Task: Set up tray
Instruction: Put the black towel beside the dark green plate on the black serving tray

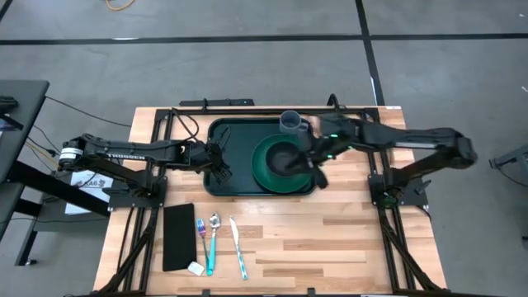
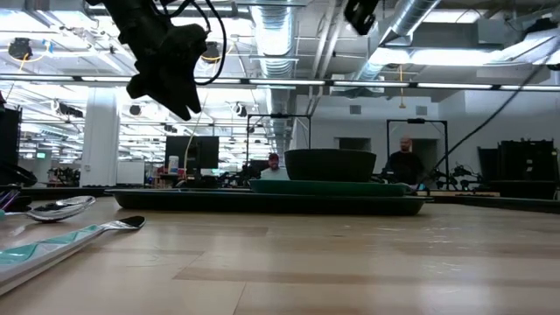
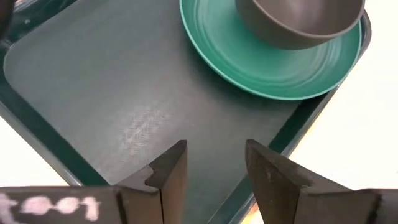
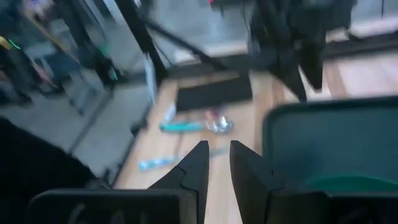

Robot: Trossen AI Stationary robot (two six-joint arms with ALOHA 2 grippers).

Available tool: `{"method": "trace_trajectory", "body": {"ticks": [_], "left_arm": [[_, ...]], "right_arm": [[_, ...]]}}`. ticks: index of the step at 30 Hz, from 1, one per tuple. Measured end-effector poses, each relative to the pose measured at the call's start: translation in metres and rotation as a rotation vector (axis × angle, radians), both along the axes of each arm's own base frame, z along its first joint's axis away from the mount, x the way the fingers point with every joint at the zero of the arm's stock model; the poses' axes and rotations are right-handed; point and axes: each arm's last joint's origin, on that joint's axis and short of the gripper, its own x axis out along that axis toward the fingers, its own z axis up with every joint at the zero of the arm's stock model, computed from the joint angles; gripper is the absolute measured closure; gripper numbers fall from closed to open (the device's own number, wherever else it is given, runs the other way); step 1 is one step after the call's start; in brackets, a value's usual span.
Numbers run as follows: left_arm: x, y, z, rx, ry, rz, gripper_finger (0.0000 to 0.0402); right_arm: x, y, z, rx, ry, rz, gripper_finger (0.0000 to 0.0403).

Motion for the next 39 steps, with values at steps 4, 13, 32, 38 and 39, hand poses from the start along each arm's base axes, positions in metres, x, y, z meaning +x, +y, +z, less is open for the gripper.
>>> {"method": "trace_trajectory", "body": {"ticks": [4,13,32,38,39], "left_arm": [[0.0,0.0,0.0,-0.022,-0.013,0.031,0.0253],[0.001,-0.001,0.0,-0.066,-0.035,0.052,0.0253],[0.001,-0.002,0.0,-0.14,-0.048,0.047,0.0253],[0.001,-0.003,0.0,-0.146,-0.048,0.044,0.0253],[0.001,-0.003,0.0,-0.15,-0.048,0.041,0.0253]], "right_arm": [[-0.036,0.004,-0.003,0.082,-0.186,-0.035,0.0344],[-0.092,0.01,-0.035,0.255,-0.597,-0.033,0.0344],[-0.19,0.016,-0.046,0.207,-1.018,-0.106,0.0344],[-0.204,0.015,-0.056,0.169,-1.031,-0.209,0.0344],[-0.205,0.015,-0.059,0.163,-1.032,-0.228,0.0344]]}}
